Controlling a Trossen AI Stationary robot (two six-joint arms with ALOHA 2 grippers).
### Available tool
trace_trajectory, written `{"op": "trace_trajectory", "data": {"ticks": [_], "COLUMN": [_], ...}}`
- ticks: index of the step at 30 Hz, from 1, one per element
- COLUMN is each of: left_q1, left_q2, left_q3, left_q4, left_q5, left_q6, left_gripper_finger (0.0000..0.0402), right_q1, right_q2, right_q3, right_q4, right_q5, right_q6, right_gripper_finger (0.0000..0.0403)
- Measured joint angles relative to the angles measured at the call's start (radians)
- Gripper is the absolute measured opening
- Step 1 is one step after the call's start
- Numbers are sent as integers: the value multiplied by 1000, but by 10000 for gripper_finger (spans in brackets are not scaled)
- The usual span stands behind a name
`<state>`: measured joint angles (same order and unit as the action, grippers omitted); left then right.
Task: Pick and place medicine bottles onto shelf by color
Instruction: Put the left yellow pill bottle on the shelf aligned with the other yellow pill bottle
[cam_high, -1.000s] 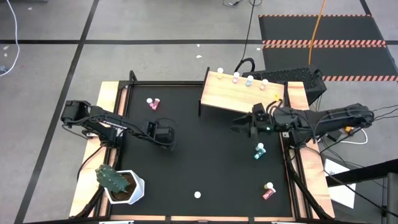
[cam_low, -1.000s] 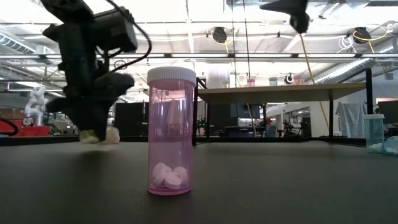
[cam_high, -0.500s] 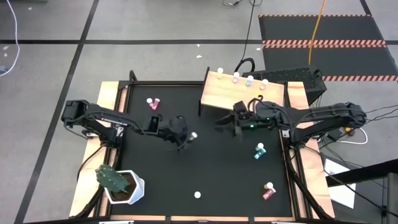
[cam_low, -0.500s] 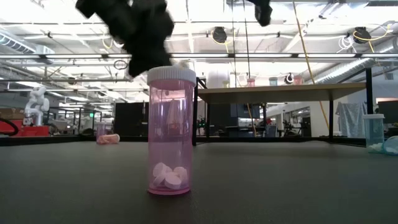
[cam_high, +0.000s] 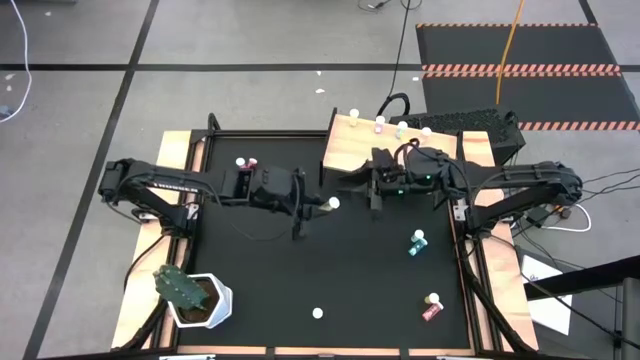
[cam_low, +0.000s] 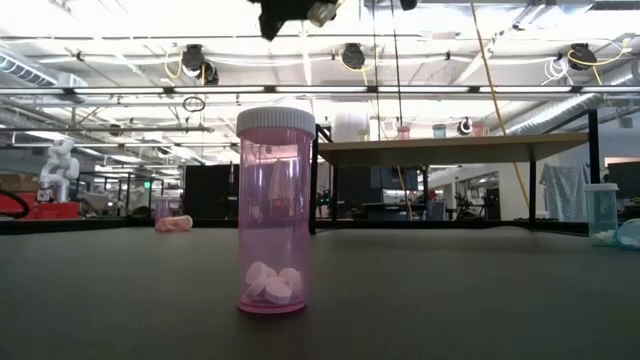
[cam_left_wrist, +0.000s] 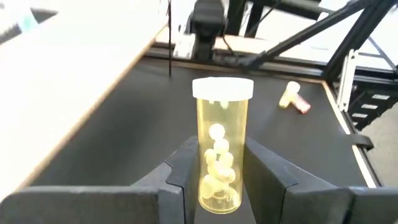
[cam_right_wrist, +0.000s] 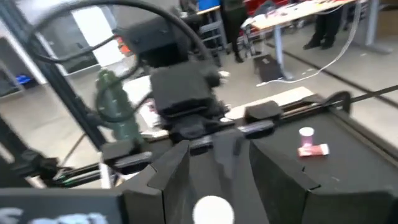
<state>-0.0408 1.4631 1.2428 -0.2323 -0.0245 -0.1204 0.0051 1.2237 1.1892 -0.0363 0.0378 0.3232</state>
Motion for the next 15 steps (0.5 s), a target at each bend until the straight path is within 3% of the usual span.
{"op": "trace_trajectory", "data": {"ticks": [8, 15], "left_q1": [26, 61], "left_q2": [0, -14], "left_q3": [59, 64], "left_q4": [12, 208], "left_q5": [-1, -1], "left_q6": [79, 31], "left_gripper_finger": [106, 106], "right_q1": [2, 23], "right_q2": [-2, -57], "right_q3": [0, -3], "right_q4": [-8, 9], "right_q5": [39, 72], "right_q6": [-47, -89], "right_gripper_finger": [163, 176]}}
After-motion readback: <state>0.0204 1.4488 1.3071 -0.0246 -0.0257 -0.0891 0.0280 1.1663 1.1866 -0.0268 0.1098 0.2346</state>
